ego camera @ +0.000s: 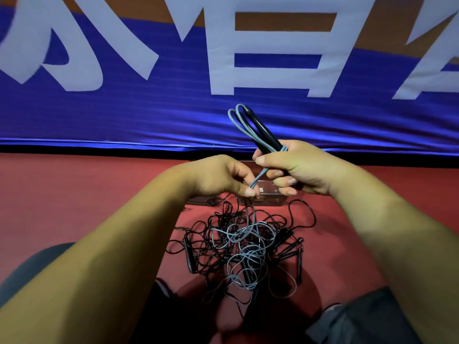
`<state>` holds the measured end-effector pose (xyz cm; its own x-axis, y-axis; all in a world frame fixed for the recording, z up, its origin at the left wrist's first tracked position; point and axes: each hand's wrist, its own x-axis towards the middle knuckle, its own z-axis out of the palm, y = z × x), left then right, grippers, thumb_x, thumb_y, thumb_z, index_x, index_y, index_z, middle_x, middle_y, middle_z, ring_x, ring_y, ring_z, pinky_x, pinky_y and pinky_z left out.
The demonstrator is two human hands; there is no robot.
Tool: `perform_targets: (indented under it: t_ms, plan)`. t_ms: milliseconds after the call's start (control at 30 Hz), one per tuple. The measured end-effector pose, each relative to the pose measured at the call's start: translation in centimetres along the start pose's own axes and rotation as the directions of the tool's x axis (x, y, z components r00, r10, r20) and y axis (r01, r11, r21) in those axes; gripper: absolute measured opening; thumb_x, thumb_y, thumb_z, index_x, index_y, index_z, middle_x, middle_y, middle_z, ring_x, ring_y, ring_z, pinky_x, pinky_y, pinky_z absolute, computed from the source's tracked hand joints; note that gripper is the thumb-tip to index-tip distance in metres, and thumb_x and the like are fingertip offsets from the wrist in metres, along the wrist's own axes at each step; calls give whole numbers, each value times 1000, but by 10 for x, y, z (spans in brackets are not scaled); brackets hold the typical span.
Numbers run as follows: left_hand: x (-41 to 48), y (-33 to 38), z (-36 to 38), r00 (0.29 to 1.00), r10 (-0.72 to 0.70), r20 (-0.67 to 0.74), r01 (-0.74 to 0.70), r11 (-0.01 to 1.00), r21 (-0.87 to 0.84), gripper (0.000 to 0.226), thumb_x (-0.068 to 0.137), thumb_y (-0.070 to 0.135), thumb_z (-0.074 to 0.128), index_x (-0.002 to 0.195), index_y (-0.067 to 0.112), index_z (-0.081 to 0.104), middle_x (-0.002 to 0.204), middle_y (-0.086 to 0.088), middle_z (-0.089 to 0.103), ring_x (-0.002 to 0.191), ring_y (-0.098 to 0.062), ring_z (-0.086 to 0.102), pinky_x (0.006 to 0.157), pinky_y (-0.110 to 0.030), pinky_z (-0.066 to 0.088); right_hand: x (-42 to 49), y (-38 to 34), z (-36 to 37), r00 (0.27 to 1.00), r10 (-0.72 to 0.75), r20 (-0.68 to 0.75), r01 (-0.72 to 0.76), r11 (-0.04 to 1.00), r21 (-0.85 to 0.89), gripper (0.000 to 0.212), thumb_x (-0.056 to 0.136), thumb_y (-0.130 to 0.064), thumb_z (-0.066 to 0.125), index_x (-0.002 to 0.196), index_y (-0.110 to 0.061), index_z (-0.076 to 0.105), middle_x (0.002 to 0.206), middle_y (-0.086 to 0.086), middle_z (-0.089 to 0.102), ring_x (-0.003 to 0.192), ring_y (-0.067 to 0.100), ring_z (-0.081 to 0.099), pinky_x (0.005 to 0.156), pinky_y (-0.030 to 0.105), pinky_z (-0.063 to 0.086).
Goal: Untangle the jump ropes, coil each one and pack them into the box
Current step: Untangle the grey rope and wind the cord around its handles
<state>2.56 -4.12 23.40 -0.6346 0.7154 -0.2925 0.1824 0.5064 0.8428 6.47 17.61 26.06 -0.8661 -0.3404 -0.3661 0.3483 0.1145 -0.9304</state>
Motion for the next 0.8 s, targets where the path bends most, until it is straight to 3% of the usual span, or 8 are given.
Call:
perform_targets:
  t_ms: [67,167,300,433,533,667,733,800]
  plan:
    - [0,2,-3,1000,-18,-22,19,1000,12,19,86,13,84,104,13,80,98,-3,80,87,-8,70,89,-25,56,0,0,-1,1000,-1,4,1,1000,4,10,105,-12,62,113,-12,56,62,0,39,40,9,26,37,23,32]
    - [-2,8,-5,999,-37,-21,38,998,56,18,82,15,87,98,14,79,84,4,77,75,-4,68,74,-18,54,1,1,-2,1000,-9,-6,9,1000,1,11,104,-11,63,112,-12,55,62,0,40,40,9,26,37,23,33]
    - [-1,9,-4,991,-103,-88,114,986,126,24,78,26,91,92,16,74,82,-8,75,66,-10,63,65,-29,54,2,2,-2,1000,-6,-13,6,1000,5,9,105,-11,63,109,-12,55,62,0,40,40,9,26,37,23,33]
    - [3,5,-4,971,-80,-225,148,942,300,28,80,44,87,85,22,70,70,9,66,56,-1,52,56,-16,43,4,4,-1,1000,3,-12,-3,1000,15,8,106,-13,63,108,-13,55,62,-1,41,41,9,25,38,23,32]
    - [2,0,-9,975,-91,-201,160,921,356,24,91,48,77,76,31,70,61,15,62,53,3,50,53,-13,40,6,5,-2,1000,6,8,-6,999,39,9,106,-14,62,107,-13,54,62,-1,41,41,8,25,39,24,32]
    - [-1,-2,-15,976,-57,-212,143,898,417,9,95,33,76,88,26,77,76,19,67,64,11,57,65,-9,42,5,10,-1,981,64,184,-67,998,13,19,105,-7,60,90,-12,49,64,3,38,41,8,26,43,26,30]
    - [-5,-4,-25,959,-4,-283,134,887,443,4,92,28,78,92,24,79,85,16,74,70,5,61,73,-19,46,4,13,1,941,140,307,-136,990,-34,21,104,-2,58,89,-13,48,65,4,38,41,7,27,43,26,30]
    - [-11,-5,-37,953,42,-301,85,914,396,12,92,16,77,84,25,78,82,13,76,71,6,62,72,-23,53,2,15,3,885,221,410,-201,975,-91,21,104,0,58,91,-12,47,66,5,37,40,7,29,42,24,32]
